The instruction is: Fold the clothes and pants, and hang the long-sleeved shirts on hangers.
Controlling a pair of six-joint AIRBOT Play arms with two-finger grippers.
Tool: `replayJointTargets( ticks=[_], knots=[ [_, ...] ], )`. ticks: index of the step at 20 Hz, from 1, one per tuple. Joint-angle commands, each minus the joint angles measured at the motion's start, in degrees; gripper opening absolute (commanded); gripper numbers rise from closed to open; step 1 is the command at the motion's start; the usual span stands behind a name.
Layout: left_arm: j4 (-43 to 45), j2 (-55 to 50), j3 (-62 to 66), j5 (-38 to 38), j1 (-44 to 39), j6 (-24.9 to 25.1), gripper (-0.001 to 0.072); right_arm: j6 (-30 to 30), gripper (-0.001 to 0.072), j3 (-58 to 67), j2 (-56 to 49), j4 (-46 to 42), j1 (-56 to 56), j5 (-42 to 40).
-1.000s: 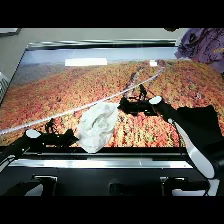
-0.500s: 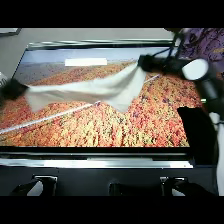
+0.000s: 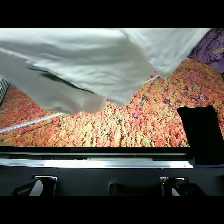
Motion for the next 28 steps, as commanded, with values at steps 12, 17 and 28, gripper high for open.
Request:
replayJointTargets(
  ticks=[12,17,28],
  knots=[
    [-2.71,-36.83,-18.99,1.88,-12.79,2.08,0.0017,16.92,0.0027,0.37,-42.16,11.56,0.11,12.59],
    [-2.75,-54.14,-18.97,5.53,-16.65,-1.14,0.0017,18.4,0.0027,0.39,-56.65,16.44,0.11,3.65],
    [-2.71,-56.0,-16.59,3.8,-17.64,-1.31,0.0019,0.7,0.0459,-0.07,-52.13,29.68,-18.45,28.65]
  ],
)
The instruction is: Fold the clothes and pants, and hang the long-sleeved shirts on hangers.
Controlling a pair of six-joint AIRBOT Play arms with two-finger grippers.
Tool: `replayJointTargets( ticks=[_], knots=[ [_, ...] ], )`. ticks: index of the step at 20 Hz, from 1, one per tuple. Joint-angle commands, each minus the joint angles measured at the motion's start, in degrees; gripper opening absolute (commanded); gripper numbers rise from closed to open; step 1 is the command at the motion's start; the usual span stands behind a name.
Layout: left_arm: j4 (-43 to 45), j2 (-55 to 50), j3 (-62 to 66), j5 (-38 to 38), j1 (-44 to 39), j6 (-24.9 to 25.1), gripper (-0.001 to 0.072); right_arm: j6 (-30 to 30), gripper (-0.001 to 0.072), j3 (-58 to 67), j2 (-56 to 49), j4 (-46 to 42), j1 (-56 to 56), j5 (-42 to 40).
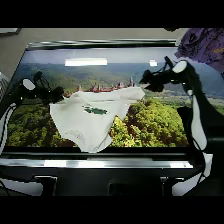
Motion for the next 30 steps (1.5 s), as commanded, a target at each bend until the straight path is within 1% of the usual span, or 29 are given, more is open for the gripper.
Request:
replayJointTargets(
  ticks=[1,2,4,5,8,10,15,21,22,24,25,27,30],
  knots=[
    [0.02,-0.2,0.96,-1.44,-0.09,0.07,0.0019,-12.04,0.0462,-2.1,1.33,6.4,-9.4,16.87],
    [0.02,-0.11,0.94,-1.55,-0.07,0.04,0.0019,-13.75,0.0487,-4.63,1.33,8.39,-10.6,18.88],
    [0.02,-0.09,0.94,-2.05,-0.09,0.02,0.0019,-16.63,0.0487,-11.15,1.36,13.53,-10.25,18.38],
    [0.0,-0.09,0.94,-2.43,-0.07,0.02,0.0019,-17.94,0.0487,-14.29,1.33,15.17,-8.94,16.68],
    [0.0,-0.09,0.94,-3.02,-0.09,-0.02,0.0019,-20.76,0.0487,-22.18,1.31,15.41,-2.75,8.46],
    [0.02,-0.09,0.94,-3.02,-0.09,0.0,0.0019,-21.03,0.0487,-24.81,1.14,15.39,0.94,4.0],
    [0.04,-0.11,0.94,-2.95,-0.09,0.04,0.0019,-21.03,0.0486,-25.18,-0.35,15.47,7.02,-3.85],
    [0.09,-0.11,0.94,-2.75,-0.07,0.04,0.0019,-19.63,0.0475,-25.18,-2.14,16.33,12.15,-6.99],
    [0.09,-0.11,0.94,-2.78,-0.07,0.07,0.0019,-19.61,0.042,-25.18,-2.16,16.37,12.83,-7.61],
    [0.07,-0.09,0.94,-2.8,-0.07,0.04,0.0019,-19.65,0.0125,-25.18,-2.14,17.2,13.07,-8.46],
    [0.09,0.0,0.94,-2.84,-0.07,0.07,0.0019,-19.63,0.0025,-25.16,-1.97,17.7,13.05,-8.76],
    [0.81,0.68,1.51,-3.48,-0.07,0.09,0.0018,-19.67,0.0026,-24.63,-0.42,17.81,13.0,-9.31],
    [6.38,3.91,6.1,-5.6,-0.09,0.92,0.0016,-19.63,0.0025,-21.49,5.75,15.06,13.0,-9.92]
  ],
)
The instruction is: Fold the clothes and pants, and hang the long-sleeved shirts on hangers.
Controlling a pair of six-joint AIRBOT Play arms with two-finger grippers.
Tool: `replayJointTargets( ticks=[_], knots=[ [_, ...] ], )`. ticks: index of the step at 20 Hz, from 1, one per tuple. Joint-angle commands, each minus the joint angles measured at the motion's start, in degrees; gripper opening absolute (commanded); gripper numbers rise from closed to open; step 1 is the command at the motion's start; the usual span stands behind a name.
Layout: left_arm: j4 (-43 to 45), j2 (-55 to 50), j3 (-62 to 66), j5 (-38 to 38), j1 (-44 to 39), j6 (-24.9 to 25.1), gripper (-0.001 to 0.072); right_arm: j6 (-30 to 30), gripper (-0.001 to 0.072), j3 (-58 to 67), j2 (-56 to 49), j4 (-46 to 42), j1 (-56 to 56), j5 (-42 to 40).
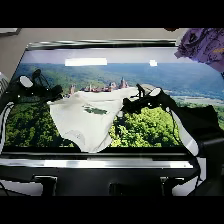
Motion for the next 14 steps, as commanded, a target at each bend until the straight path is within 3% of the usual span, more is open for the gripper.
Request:
replayJointTargets(
  ticks=[1,8,14],
  knots=[
    [6.97,3.89,5.44,-2.05,-0.02,0.68,0.0016,0.04,0.0025,4.7,7.08,-4.52,0.2,-0.85],
    [21.09,19.04,34.95,-7.82,-0.02,2.4,0.0015,6.73,0.0026,26.03,30.32,-23.08,0.22,-2.51],
    [23.43,39.76,33.92,-6.97,-0.02,2.4,0.0016,8.83,0.0026,30.62,50.14,-30.25,0.26,-1.97]
  ],
)
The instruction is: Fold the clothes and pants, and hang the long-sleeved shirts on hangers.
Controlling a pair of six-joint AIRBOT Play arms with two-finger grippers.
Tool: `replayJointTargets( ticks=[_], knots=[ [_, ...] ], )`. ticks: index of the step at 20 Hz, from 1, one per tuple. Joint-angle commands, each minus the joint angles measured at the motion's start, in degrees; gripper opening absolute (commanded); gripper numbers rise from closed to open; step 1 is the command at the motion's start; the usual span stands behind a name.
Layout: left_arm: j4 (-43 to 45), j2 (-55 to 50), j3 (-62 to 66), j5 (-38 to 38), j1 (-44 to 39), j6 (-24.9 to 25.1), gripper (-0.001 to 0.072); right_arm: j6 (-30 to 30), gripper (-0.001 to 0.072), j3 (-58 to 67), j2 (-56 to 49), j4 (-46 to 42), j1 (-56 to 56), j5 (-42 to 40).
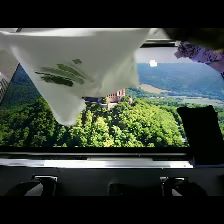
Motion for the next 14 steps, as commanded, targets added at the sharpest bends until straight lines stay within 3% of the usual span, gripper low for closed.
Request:
replayJointTargets(
  ticks=[1,4,8,14],
  knots=[
    [1.97,11.04,-0.5,-0.39,-0.02,0.17,0.0016,2.56,0.0026,1.95,11.08,-4.68,0.07,0.7],
    [1.9,14.58,-0.61,-0.85,-0.02,-0.07,0.0016,7.19,0.0026,1.95,14.93,-6.32,0.07,2.36],
    [1.22,11.02,-2.43,-0.35,-0.04,0.11,0.0016,9.16,0.0026,1.92,10.99,-7.52,0.07,4.68],
    [-2.8,-11.56,-4.59,2.19,-2.27,3.21,0.0016,11.06,0.0027,1.88,-10.27,-13.7,0.07,11.72]
  ],
)
